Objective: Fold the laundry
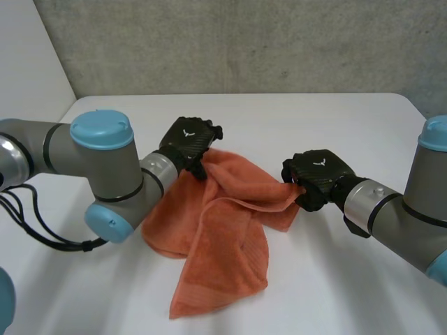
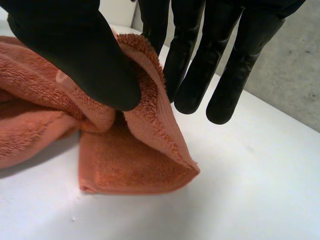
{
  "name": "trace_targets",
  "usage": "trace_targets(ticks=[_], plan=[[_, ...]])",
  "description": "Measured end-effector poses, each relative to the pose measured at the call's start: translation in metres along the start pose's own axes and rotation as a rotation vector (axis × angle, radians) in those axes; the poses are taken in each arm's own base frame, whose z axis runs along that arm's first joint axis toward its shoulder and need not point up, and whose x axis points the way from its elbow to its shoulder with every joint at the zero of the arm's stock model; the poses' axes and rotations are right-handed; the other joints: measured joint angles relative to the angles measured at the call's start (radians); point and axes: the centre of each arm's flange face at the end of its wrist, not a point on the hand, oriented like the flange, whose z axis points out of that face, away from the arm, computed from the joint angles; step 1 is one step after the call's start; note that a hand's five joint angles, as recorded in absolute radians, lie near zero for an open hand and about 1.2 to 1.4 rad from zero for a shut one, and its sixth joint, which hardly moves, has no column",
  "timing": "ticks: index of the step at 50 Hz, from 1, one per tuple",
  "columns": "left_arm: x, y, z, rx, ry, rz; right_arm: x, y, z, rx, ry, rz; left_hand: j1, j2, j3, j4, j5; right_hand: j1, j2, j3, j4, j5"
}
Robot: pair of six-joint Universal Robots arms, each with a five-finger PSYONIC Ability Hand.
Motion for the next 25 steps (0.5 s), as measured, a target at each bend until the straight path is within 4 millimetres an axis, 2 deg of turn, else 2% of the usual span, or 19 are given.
trace_targets(ticks=[4, 5, 9, 12, 13, 15, 20, 25], plan=[[0.000, -0.001, -0.011, -0.026, -0.014, -0.017, 0.003, 0.001, 0.003, -0.001, 0.019, 0.004, -0.053, -0.089, -0.097, -0.103, -0.105, 0.000, 0.000, 0.000, 0.000, 0.000], [-0.001, -0.009, -0.024, -0.043, -0.040, -0.048, 0.006, 0.001, 0.004, 0.002, 0.031, 0.001, -0.053, -0.089, -0.097, -0.103, -0.105, 0.000, 0.000, 0.000, 0.000, 0.000], [-0.001, -0.026, -0.056, -0.069, -0.100, -0.153, 0.008, 0.000, 0.006, 0.011, 0.046, -0.007, -0.053, -0.089, -0.097, -0.103, -0.105, 0.000, 0.000, 0.000, 0.000, 0.000], [-0.001, -0.036, -0.081, -0.088, -0.145, -0.262, 0.010, 0.000, 0.007, 0.019, 0.053, -0.013, -0.053, -0.089, -0.097, -0.102, -0.103, 0.000, 0.000, 0.000, 0.000, 0.000], [-0.001, -0.036, -0.081, -0.088, -0.145, -0.262, 0.010, 0.000, 0.007, 0.019, 0.053, -0.013, -0.053, -0.089, -0.097, -0.102, -0.103, 0.000, 0.000, 0.000, 0.000, 0.000], [0.000, -0.039, -0.104, -0.111, -0.181, -0.373, 0.010, -0.001, 0.008, 0.025, 0.057, -0.017, -0.050, -0.087, -0.095, -0.101, -0.095, 0.000, 0.000, 0.000, 0.000, 0.000], [0.010, -0.026, -0.136, -0.208, -0.202, -0.513, 0.011, -0.001, 0.008, 0.027, 0.064, -0.020, 0.086, 0.040, 0.024, 0.035, 0.039, 0.000, 0.000, 0.000, 0.000, 0.000], [0.027, -0.003, -0.167, -0.357, -0.195, -0.594, 0.011, -0.001, 0.008, 0.025, 0.066, -0.020, 0.090, 0.050, 0.035, 0.049, 0.045, 0.000, 0.000, 0.000, 0.000, 0.000]])
